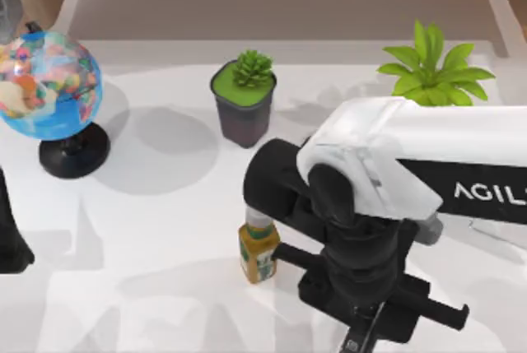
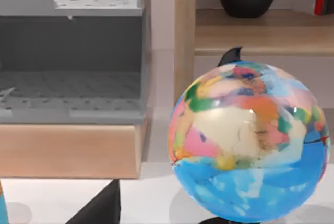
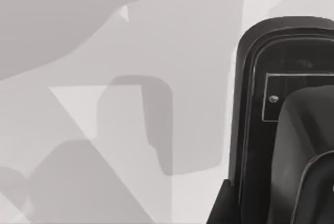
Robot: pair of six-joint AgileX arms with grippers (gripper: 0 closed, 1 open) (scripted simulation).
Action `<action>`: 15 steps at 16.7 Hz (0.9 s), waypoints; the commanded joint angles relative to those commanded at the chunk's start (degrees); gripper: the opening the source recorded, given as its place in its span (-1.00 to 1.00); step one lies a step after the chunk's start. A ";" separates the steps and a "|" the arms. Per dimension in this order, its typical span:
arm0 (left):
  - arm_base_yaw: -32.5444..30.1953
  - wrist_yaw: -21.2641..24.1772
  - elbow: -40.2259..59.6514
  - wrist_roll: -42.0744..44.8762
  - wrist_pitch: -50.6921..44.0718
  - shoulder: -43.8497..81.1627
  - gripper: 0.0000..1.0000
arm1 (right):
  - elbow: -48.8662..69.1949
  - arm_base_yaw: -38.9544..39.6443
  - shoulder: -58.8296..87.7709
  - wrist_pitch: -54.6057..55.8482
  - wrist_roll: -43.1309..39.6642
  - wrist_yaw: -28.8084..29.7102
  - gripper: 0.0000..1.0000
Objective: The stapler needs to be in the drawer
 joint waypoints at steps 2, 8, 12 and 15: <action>0.00 0.00 0.00 0.00 0.00 0.00 1.00 | 2.32 -6.12 -0.89 -3.33 -7.64 0.55 -1.00; 0.00 0.00 0.00 0.00 0.00 0.00 1.00 | 18.20 -29.59 -0.99 -9.49 -34.85 1.33 -1.00; 0.00 0.00 0.00 0.00 0.00 0.00 1.00 | 32.88 -46.14 3.39 -10.55 -54.71 1.07 -1.00; 0.00 0.00 0.00 0.00 0.00 0.00 1.00 | 44.03 -57.17 9.66 -10.33 -69.21 0.50 -1.00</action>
